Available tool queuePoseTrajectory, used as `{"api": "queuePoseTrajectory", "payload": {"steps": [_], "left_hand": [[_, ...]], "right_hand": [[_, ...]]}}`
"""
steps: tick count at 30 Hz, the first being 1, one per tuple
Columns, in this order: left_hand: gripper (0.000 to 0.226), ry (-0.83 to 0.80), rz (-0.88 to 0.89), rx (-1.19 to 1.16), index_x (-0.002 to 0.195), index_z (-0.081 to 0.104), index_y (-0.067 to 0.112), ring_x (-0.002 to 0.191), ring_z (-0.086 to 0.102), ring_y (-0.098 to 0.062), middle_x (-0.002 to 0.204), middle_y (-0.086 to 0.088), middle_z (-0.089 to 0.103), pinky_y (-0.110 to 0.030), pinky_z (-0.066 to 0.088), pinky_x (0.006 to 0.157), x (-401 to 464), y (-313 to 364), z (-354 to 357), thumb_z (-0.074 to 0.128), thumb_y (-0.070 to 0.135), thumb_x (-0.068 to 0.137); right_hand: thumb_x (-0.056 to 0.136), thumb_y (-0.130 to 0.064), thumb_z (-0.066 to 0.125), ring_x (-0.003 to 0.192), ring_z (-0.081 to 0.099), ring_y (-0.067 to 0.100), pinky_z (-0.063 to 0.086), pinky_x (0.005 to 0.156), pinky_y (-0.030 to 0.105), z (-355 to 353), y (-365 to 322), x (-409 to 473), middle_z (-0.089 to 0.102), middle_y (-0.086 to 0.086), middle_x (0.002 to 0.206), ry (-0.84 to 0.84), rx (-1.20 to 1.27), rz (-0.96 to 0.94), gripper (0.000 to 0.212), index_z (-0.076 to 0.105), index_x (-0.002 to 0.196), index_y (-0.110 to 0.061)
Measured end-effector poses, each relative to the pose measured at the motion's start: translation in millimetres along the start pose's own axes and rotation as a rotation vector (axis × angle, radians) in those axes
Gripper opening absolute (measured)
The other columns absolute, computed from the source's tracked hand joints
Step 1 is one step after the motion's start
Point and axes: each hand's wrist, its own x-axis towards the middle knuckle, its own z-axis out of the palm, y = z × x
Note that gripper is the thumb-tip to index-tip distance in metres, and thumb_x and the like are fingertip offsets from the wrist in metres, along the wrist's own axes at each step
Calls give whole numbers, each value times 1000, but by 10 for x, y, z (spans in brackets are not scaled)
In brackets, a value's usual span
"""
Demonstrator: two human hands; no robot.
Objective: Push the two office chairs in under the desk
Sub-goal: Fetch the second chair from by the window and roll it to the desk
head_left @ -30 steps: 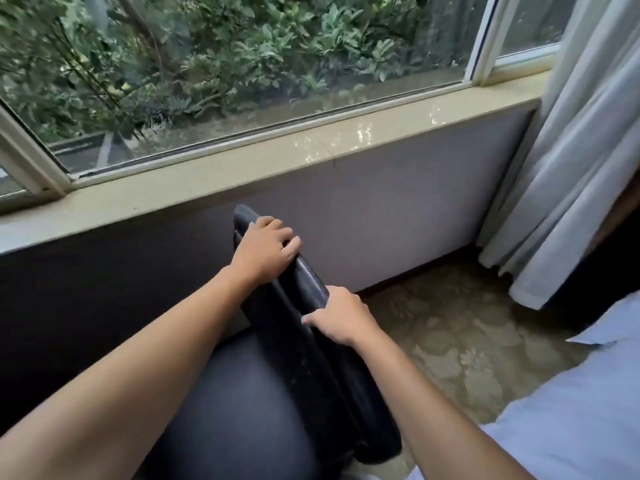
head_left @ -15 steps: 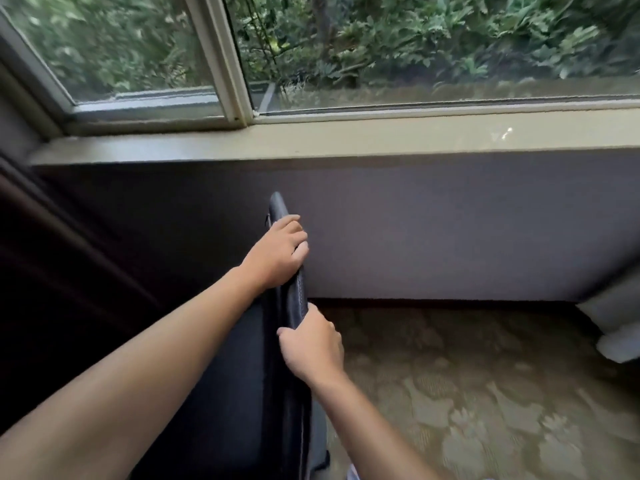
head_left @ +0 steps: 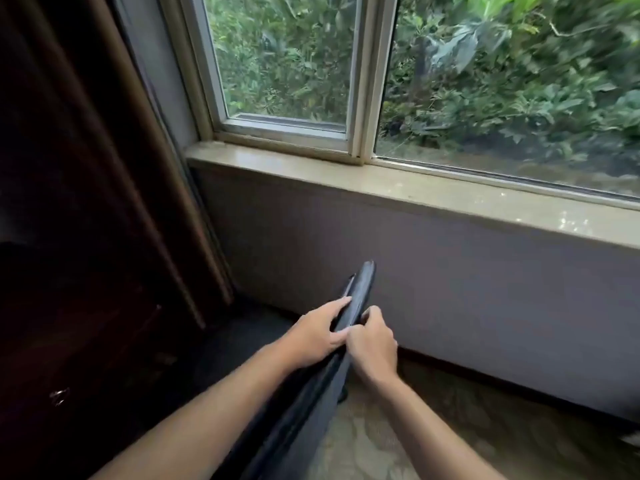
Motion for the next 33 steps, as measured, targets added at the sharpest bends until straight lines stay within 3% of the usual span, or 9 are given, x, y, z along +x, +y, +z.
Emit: {"api": "queuePoseTrajectory", "payload": {"steps": [3,6,9,16,20,26,29,33], "left_hand": [[75,37,-47,-91,141,43,33,123,50,2,136,15,55,-31,39,107,-183,-89,18,63,58,73],[70,38,-72,-97,138,46,41,120,49,10,133,18,56,-27,39,107,-378,-166,26,66,58,72],[66,63,-81,-101,135,52,37,117,49,14,128,21,59,-24,39,106,-458,-114,38,70,54,73],[69,247,-259,75,120,60,38,107,51,9,110,29,58,-23,42,96,-503,-35,52,67,74,62],[79,354,-417,137,117,56,42,107,47,7,107,30,53,-23,42,95,-486,70,202,57,89,54],[76,468,-610,24,110,51,53,108,47,8,109,28,55,-28,41,99,-337,291,431,56,93,45],[74,498,-641,-41,108,49,56,108,47,9,109,30,54,-26,41,98,-250,335,497,59,92,44],[79,512,-680,-139,110,47,55,112,46,4,114,25,52,-30,41,99,-135,408,593,63,90,41]], "right_hand": [[70,-10,45,76,53,33,38,65,36,-121,-69,245,57,-4,73,97,-100,-84,10,45,76,-18],[78,-13,47,93,55,29,38,72,33,-188,-226,575,59,1,96,182,-225,-295,21,58,90,-25],[82,-15,49,102,50,24,42,76,34,-76,-478,898,56,3,103,155,-332,-563,26,63,103,-22],[82,-24,51,97,60,26,46,75,34,541,-470,1047,65,2,98,-438,-529,-986,22,68,96,-21],[83,-25,52,92,63,26,47,76,34,449,-462,1246,71,0,97,-514,-435,-1048,20,67,94,-22],[82,-25,51,86,65,28,50,73,34,353,-446,1382,72,0,91,-684,-441,-1175,18,66,91,-23],[81,-24,50,84,65,28,49,72,34,304,-444,1479,73,1,90,-677,-451,-1203,20,67,92,-23],[81,-23,51,77,64,29,35,61,29,232,-395,1590,71,1,83,-612,-473,-1266,18,66,91,-24]]}}
